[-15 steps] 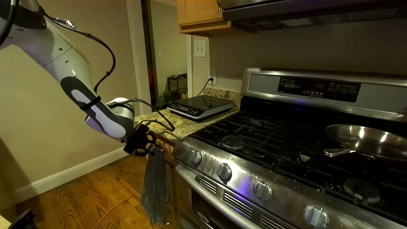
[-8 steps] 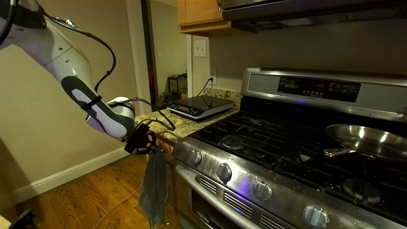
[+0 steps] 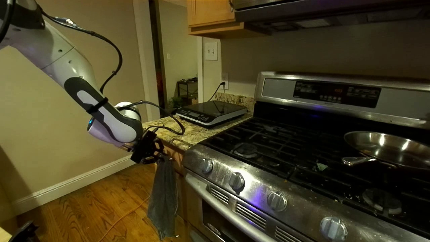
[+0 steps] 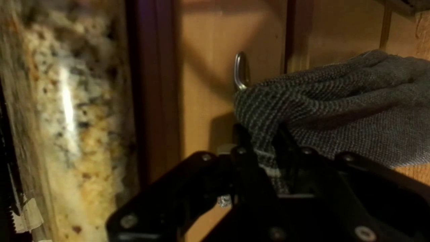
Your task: Open the top drawer.
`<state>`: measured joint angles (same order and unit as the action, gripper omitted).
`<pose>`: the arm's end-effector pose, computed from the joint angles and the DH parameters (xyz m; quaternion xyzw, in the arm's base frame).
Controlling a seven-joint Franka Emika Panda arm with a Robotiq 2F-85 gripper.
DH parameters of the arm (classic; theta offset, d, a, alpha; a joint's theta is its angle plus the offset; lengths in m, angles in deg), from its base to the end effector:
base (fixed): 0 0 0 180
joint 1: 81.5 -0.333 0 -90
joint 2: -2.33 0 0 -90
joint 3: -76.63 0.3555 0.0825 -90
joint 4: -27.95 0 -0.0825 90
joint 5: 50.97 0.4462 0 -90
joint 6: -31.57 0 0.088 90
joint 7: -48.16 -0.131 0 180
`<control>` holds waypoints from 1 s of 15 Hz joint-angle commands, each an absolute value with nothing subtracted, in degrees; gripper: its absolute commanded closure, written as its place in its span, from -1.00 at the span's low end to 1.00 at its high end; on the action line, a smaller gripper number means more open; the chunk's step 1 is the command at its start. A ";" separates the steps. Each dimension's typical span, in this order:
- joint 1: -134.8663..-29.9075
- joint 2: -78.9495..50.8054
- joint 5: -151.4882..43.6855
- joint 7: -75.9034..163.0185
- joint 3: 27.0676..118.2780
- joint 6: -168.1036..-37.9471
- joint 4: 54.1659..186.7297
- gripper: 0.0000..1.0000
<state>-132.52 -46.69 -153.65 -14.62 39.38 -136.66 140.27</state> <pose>0.5959 0.1777 0.0395 0.7563 0.5177 0.1920 0.3508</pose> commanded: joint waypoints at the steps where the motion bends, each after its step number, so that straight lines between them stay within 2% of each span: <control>1: -137.50 -40.38 -160.31 -20.62 40.23 -136.10 149.45 0.76; 8: -141.16 -35.92 -165.21 -25.80 45.46 -138.38 156.94 0.78; 9: -141.65 -35.69 -164.71 -25.70 45.37 -137.88 157.55 0.20; 10: -142.05 -35.32 -164.62 -25.61 44.99 -137.43 158.02 0.26; 11: -142.33 -34.99 -164.55 -25.41 44.45 -136.93 158.31 0.24; 15: -142.41 -33.81 -164.60 -24.69 41.82 -135.10 158.24 -0.23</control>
